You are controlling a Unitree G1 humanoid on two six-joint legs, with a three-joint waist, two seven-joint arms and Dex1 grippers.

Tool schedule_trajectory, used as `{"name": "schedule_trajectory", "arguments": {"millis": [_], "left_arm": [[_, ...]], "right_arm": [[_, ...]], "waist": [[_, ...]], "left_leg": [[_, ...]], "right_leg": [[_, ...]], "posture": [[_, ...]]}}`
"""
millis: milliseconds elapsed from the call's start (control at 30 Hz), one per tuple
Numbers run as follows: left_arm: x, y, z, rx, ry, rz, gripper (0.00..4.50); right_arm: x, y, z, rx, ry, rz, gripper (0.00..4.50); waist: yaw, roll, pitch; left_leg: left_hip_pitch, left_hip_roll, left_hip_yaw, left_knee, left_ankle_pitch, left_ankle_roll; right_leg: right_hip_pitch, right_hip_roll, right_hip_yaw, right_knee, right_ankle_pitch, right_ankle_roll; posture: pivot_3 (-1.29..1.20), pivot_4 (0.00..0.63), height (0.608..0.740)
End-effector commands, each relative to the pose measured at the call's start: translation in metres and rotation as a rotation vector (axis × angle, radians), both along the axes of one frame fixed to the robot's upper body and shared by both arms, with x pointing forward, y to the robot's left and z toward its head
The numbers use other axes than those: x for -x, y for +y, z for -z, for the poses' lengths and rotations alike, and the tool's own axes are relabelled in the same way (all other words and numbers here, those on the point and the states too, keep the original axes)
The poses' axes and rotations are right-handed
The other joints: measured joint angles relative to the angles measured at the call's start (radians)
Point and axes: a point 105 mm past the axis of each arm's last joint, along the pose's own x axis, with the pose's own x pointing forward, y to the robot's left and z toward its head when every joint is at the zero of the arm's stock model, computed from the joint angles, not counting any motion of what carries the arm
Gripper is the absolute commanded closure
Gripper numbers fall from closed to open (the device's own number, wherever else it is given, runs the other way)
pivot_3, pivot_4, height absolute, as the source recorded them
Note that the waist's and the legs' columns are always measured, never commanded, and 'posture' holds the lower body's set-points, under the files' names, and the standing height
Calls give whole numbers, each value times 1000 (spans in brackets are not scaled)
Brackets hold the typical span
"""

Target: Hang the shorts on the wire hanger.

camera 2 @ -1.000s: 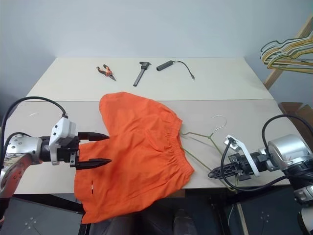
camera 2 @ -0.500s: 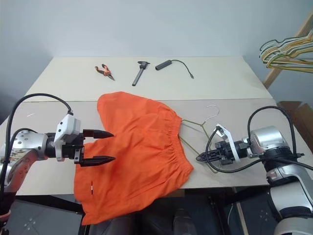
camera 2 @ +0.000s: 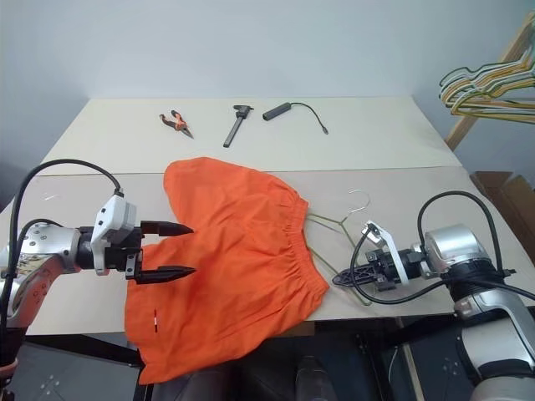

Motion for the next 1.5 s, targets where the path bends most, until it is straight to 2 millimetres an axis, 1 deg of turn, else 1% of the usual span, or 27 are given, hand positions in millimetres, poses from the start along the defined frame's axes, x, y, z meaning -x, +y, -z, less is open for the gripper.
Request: {"name": "schedule_trajectory", "arguments": {"millis": [33,167,200,267,400,467,500,600,700,767,833,867,933,1000,1067,1133,1200,1267,1333,1433,1500], "left_arm": [[0,0,-8,-19,-46,15,15],[1,2,-11,-28,-56,14,15],[1,2,-11,-30,-58,11,15],[0,3,-11,-32,-62,7,15],[-1,2,-11,-31,-69,4,15],[-3,2,-12,-28,-74,1,15],[-4,2,-12,-25,-76,-1,15],[-8,1,-11,-20,-78,-3,15],[-14,-2,-12,-12,-85,-1,15],[-20,-2,-14,-13,-102,-1,15],[-28,0,-20,-23,-137,-10,15],[-34,3,-25,-30,-164,-23,15],[-44,8,-38,-45,-213,-37,15],[-49,13,-54,-72,-262,-17,15],[-51,17,-66,-116,-304,25,15],[-55,19,-70,-171,-333,66,15],[-60,20,-69,-234,-355,111,15],[-72,17,-63,-292,-373,140,15],[-81,11,-54,-329,-375,181,15],[-89,-2,-40,-379,-366,272,15],[-93,-8,-34,-397,-362,307,15]], "right_arm": [[-14,4,-11,-26,-71,5,4500],[-19,9,-6,-30,-75,-1,4500],[-21,9,-6,-31,-80,3,4500],[-25,8,-7,-33,-99,14,4500],[-37,4,-10,-17,-164,59,4500],[-45,0,-19,32,-286,59,4500],[-48,0,-29,46,-357,44,4500],[-47,6,-51,79,-507,-30,4500],[-44,19,-58,191,-657,-124,4500],[-49,27,-60,316,-791,-167,4500],[-52,34,-62,448,-925,-224,4500],[-52,37,-63,513,-1002,-272,4500],[-49,43,-66,591,-1092,-346,4500],[-47,50,-71,631,-1166,-403,4500],[-43,56,-76,637,-1200,-437,4500],[-40,59,-79,646,-1220,-476,4500],[-35,62,-82,651,-1233,-519,4500],[-30,67,-85,638,-1235,-560,4500],[-26,70,-87,629,-1235,-596,4500],[-23,74,-91,621,-1235,-635,4500],[-23,76,-94,616,-1235,-645,4500]], "waist": [[3,0,-1],[7,-2,-3],[7,-3,-5],[7,-4,-11],[7,-4,-21],[7,-3,-22],[7,-3,-22],[7,-2,-23],[5,-1,-29],[3,-1,-32],[0,-1,-34],[-3,-1,-36],[-8,-1,-38],[-14,-1,-42],[-24,-2,-44],[-29,-1,-45],[-34,-1,-49],[-40,0,-53],[-45,1,-58],[-54,1,-61],[-59,1,-61]], "left_leg": [[0,0,0,0,0,0],[-1,0,0,0,1,-1],[-1,0,0,0,1,-1],[-1,0,0,0,1,-2],[-1,0,0,0,1,-2],[0,0,0,0,1,-2],[0,0,0,0,1,-2],[-1,0,0,0,1,-2],[-3,0,0,0,1,-2],[-3,0,0,0,1,-2],[-3,0,0,0,1,-2],[-2,0,0,0,1,-2],[-3,0,0,0,2,-3],[-7,-1,0,0,2,-3],[-10,-1,0,1,2,-4],[-10,-1,0,2,2,-4],[-10,-1,0,2,2,-4],[-9,-1,0,2,2,-4],[-8,-1,0,2,2,-4],[-8,-1,0,3,2,-4],[-9,-1,0,3,2,-4]], "right_leg": [[0,0,0,0,0,0],[0,-1,0,0,0,0],[0,-1,0,0,0,0],[0,-1,0,0,0,0],[0,-1,-1,1,0,0],[0,-1,-1,1,0,0],[0,-1,-1,1,0,0],[-1,-1,0,2,0,0],[-3,-1,0,2,0,0],[-4,0,0,3,0,0],[-4,-1,0,3,0,0],[-4,0,0,3,0,0],[-4,0,0,3,0,0],[-9,0,0,4,0,0],[-11,-1,0,4,0,0],[-11,-1,0,3,0,0],[-11,-1,0,3,0,0],[-10,-1,0,3,0,0],[-9,-1,-1,4,0,0],[-9,-1,-1,4,0,0],[-9,-1,-1,4,0,0]], "posture": [[56,47,740],[56,47,740],[74,36,740],[74,31,740],[71,28,740],[71,28,740],[71,28,740],[29,24,740],[-9,20,740],[-25,19,740],[-33,18,740],[-33,18,740],[-48,16,740],[-58,14,740],[-63,12,740],[-71,9,740],[-76,5,740],[-81,4,740],[-88,2,740],[-101,0,740],[-109,0,740]]}}
